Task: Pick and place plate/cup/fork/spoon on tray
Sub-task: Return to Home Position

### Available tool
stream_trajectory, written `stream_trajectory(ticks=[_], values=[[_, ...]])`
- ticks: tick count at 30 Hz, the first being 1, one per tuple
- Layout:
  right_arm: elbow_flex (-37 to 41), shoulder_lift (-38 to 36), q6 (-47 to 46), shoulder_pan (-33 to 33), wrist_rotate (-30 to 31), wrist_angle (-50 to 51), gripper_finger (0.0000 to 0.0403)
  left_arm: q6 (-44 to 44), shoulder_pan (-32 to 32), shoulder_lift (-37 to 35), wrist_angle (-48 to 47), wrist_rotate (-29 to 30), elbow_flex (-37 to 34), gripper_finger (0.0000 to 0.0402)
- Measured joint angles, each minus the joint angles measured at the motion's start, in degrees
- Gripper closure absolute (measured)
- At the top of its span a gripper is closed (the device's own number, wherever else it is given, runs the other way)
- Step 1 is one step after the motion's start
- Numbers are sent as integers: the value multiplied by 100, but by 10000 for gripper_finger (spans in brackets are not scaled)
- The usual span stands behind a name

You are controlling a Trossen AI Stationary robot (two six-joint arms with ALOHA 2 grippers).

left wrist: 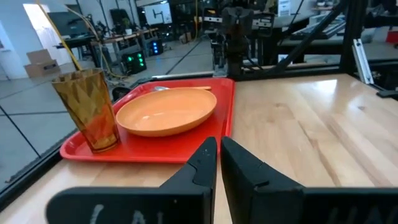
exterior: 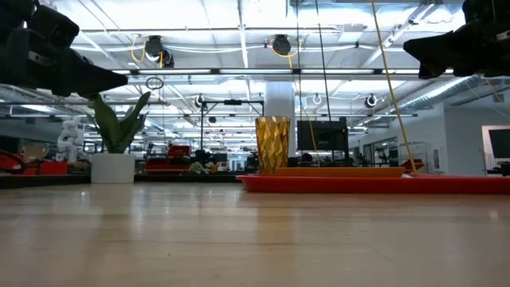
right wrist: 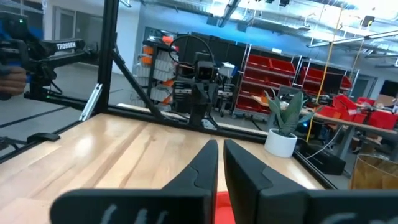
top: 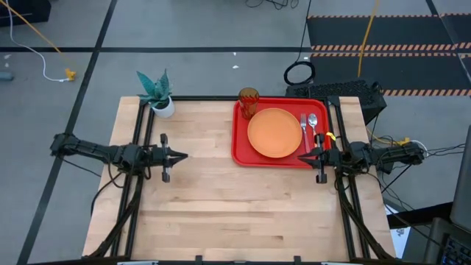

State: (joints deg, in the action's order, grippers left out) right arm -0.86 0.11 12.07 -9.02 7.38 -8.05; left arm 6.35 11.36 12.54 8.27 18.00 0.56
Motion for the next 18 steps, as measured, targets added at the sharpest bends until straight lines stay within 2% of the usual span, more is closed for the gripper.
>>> stream_trajectory(ticks=[4, 8, 18], values=[[1, -3, -84, 100, -48, 154, 385, -7, -37, 1, 52, -9, 1, 376], [0, -3, -179, 216, -343, 198, 385, -33, -35, 2, 42, -21, 2, 376], [0, -1, -220, 743, -176, 546, 385, -112, -35, 2, 44, -20, 2, 376]])
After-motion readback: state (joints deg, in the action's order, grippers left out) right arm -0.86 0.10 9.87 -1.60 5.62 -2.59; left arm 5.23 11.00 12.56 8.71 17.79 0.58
